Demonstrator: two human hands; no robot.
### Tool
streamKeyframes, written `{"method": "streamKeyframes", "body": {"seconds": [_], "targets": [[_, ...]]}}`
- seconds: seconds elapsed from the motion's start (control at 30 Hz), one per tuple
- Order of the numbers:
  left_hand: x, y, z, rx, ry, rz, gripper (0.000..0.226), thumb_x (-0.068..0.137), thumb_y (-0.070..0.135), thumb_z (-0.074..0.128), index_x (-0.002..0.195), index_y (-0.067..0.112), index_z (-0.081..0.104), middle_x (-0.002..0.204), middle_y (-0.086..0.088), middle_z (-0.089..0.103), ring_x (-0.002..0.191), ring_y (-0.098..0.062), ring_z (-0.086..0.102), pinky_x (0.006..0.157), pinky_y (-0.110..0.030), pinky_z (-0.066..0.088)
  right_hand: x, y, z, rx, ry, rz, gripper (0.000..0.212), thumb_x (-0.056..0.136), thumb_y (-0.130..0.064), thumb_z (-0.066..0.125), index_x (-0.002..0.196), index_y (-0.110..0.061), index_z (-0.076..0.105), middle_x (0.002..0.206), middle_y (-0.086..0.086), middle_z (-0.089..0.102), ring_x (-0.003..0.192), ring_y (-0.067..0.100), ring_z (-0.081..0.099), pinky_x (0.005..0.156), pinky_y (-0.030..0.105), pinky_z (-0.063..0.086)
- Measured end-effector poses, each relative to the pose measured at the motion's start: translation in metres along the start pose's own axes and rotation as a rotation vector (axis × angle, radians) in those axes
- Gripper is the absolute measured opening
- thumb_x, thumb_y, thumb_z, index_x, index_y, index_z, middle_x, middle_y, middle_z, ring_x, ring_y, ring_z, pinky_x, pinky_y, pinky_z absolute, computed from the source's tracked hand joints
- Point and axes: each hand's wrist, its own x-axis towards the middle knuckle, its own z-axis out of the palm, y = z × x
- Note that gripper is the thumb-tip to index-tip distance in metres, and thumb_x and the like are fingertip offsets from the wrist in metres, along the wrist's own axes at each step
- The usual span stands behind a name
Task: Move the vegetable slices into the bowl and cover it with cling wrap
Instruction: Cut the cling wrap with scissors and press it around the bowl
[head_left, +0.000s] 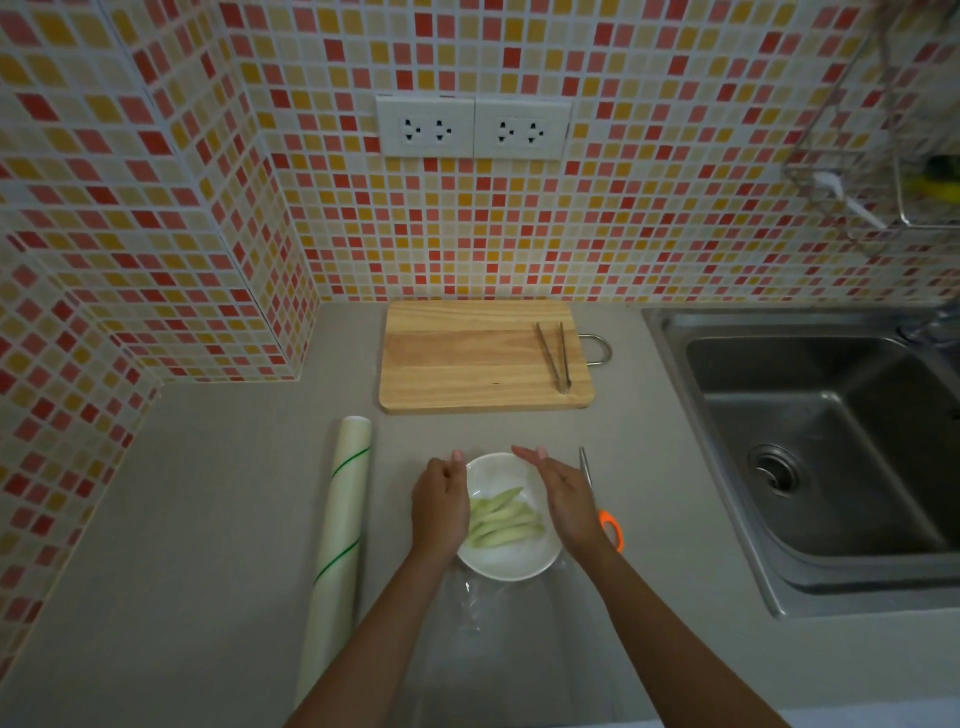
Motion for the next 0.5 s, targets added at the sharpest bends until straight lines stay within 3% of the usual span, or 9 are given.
{"method": "streamKeyframes", "body": {"seconds": [0.07, 0.17, 0.3, 0.4, 0.5], "targets": [[0.004, -0.003, -0.003, 0.030, -0.073, -0.044, 0.051, 0.099, 0.046, 0.030, 0.080, 0.008, 0.058, 0.083, -0.009, 0.064, 0.082, -0.027, 0.060, 0.071, -0.034, 0.041, 0.001, 0.000, 0.000, -0.009, -0.011, 0.000, 0.039, 0.101, -0.030, 0.040, 0.115, -0.009, 0.070, 0.101, -0.009, 0.071, 0.089, -0.017, 0.063, 0.071, -0.002, 0.043], [0.013, 0.002, -0.005, -0.122, -0.190, -0.152, 0.050, 0.100, 0.041, 0.031, 0.080, 0.007, 0.062, 0.082, -0.008, 0.065, 0.081, -0.023, 0.060, 0.071, -0.031, 0.042, 0.001, 0.000, 0.000, 0.012, 0.000, 0.009, 0.040, 0.101, -0.030, 0.040, 0.113, -0.009, 0.071, 0.100, -0.009, 0.072, 0.089, -0.013, 0.065, 0.071, 0.000, 0.045], [0.020, 0.005, -0.008, -0.208, -0.215, -0.277, 0.043, 0.100, 0.032, 0.038, 0.067, 0.013, 0.059, 0.069, -0.001, 0.062, 0.066, -0.014, 0.057, 0.056, -0.024, 0.040, 0.001, 0.002, 0.000, 0.041, 0.027, 0.023, 0.038, 0.100, -0.029, 0.042, 0.111, -0.008, 0.071, 0.097, -0.009, 0.072, 0.086, -0.009, 0.067, 0.069, 0.003, 0.047], [0.023, 0.002, -0.012, -0.213, -0.240, -0.250, 0.036, 0.097, 0.029, 0.046, 0.067, 0.012, 0.058, 0.071, -0.004, 0.063, 0.071, -0.018, 0.058, 0.066, -0.027, 0.043, 0.001, 0.002, 0.002, 0.060, 0.038, 0.036, 0.038, 0.100, -0.030, 0.043, 0.111, -0.008, 0.071, 0.101, 0.000, 0.074, 0.088, -0.002, 0.069, 0.071, 0.007, 0.050], [0.024, 0.004, -0.016, -0.046, -0.195, -0.153, 0.034, 0.092, 0.033, 0.054, 0.067, 0.008, 0.052, 0.070, -0.010, 0.057, 0.072, -0.021, 0.054, 0.068, -0.032, 0.039, 0.001, 0.000, 0.003, 0.059, 0.050, 0.036, 0.037, 0.100, -0.031, 0.043, 0.108, -0.010, 0.072, 0.098, -0.004, 0.074, 0.086, -0.006, 0.069, 0.068, 0.004, 0.048]]}}
